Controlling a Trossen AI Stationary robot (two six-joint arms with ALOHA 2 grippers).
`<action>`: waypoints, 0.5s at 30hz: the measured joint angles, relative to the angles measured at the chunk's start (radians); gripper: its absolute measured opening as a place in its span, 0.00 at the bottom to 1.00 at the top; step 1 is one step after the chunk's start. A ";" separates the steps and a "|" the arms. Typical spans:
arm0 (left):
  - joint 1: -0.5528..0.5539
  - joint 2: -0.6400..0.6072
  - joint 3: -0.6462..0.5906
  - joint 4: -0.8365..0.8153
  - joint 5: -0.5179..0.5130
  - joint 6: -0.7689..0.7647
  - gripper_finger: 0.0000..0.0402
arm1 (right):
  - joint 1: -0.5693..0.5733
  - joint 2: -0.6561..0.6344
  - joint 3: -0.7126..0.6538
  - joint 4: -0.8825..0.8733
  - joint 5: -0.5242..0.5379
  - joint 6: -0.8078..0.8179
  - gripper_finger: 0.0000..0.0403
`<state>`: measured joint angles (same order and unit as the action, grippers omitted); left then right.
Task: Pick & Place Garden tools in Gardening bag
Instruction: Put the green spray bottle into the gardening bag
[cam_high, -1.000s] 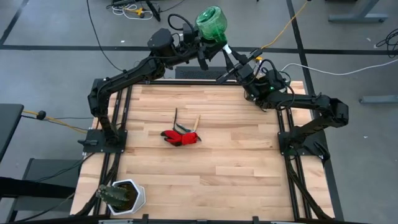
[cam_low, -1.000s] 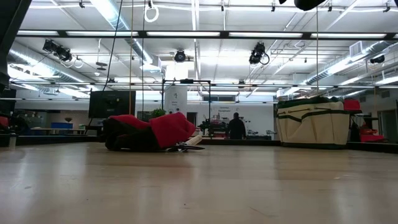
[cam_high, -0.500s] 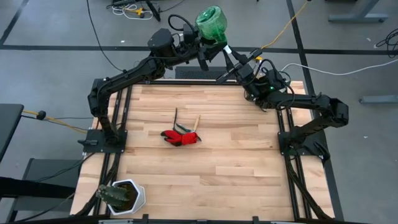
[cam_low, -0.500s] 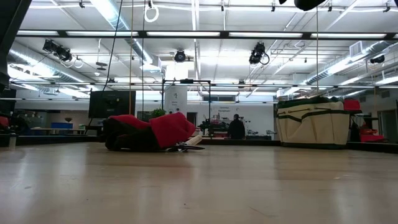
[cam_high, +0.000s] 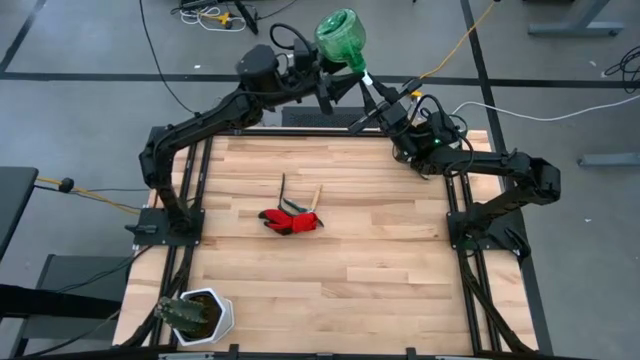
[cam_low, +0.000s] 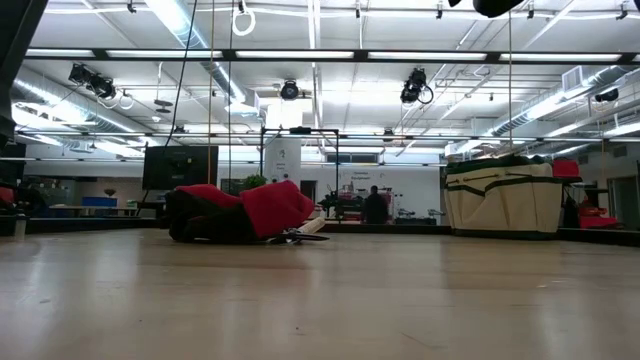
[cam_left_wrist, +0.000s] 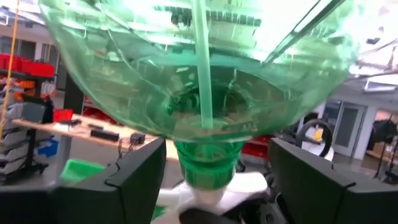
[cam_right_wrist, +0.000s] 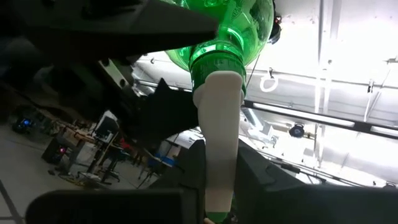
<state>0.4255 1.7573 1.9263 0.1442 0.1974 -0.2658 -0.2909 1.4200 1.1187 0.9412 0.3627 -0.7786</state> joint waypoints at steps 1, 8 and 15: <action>0.003 -0.010 0.000 -0.021 0.000 0.007 0.72 | 0.001 -0.001 0.000 0.000 0.003 -0.003 0.13; 0.022 -0.081 0.000 -0.109 -0.024 0.050 0.72 | 0.004 -0.025 0.000 0.000 0.015 -0.016 0.13; 0.027 -0.136 0.000 -0.175 -0.061 0.079 0.72 | 0.005 -0.044 0.000 -0.016 0.025 -0.020 0.13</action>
<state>0.4526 1.6211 1.9263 -0.0308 0.1364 -0.1865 -0.2863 1.3762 1.1187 0.9249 0.3873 -0.7990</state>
